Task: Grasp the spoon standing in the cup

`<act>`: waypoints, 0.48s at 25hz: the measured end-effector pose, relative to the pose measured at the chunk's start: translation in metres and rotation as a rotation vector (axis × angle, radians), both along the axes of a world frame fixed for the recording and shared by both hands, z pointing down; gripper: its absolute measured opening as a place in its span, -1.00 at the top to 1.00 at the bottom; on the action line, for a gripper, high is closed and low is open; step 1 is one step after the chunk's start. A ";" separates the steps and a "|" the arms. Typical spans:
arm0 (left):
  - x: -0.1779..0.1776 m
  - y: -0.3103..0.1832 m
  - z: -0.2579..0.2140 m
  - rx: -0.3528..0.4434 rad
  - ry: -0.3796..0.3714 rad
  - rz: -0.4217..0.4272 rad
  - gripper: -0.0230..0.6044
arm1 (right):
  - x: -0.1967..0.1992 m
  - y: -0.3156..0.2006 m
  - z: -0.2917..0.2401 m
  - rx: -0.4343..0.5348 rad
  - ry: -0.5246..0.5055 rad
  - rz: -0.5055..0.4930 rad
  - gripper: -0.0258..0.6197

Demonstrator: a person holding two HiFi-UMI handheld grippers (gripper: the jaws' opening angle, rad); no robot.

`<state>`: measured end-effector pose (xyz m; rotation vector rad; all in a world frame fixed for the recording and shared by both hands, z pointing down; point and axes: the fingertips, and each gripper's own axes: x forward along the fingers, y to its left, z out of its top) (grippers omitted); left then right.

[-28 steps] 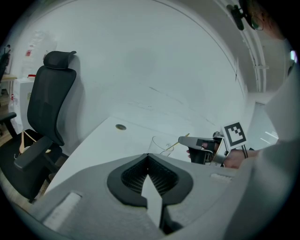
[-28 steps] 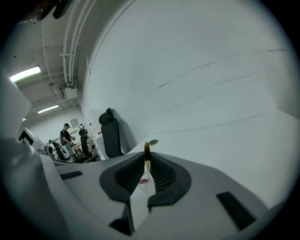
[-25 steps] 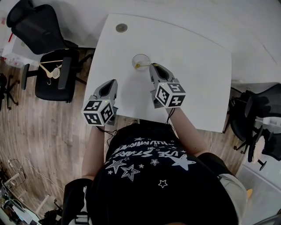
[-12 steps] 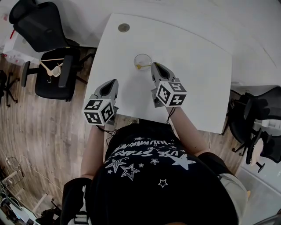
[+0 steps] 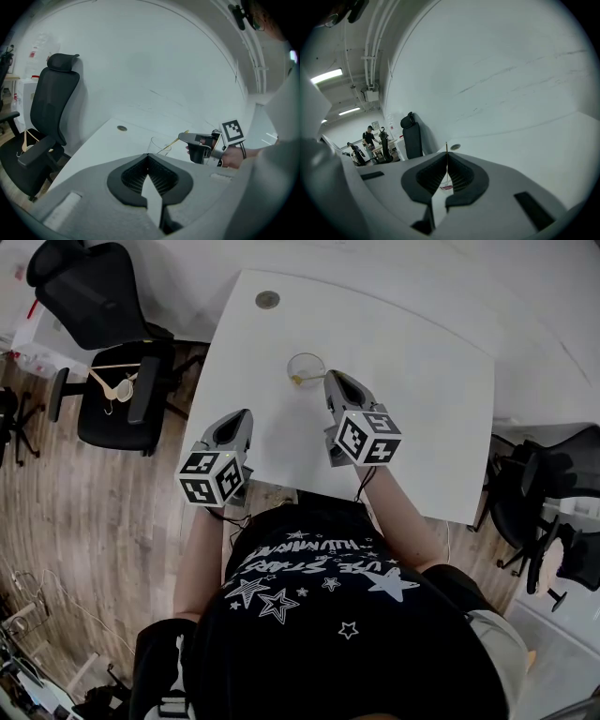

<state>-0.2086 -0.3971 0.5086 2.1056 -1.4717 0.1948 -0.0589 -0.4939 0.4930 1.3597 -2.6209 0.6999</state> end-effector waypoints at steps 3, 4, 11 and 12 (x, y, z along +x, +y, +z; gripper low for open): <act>-0.001 0.004 -0.003 0.007 -0.001 0.001 0.91 | 0.001 0.003 -0.006 0.014 -0.010 0.005 0.87; 0.000 0.005 -0.004 0.011 -0.002 0.001 0.91 | 0.002 0.004 -0.008 0.019 -0.011 0.008 0.87; 0.005 0.020 -0.013 0.034 -0.003 0.009 0.91 | 0.018 0.014 -0.029 0.071 -0.026 0.057 0.87; 0.005 0.021 -0.013 0.036 -0.003 0.011 0.91 | 0.019 0.014 -0.031 0.079 -0.028 0.062 0.87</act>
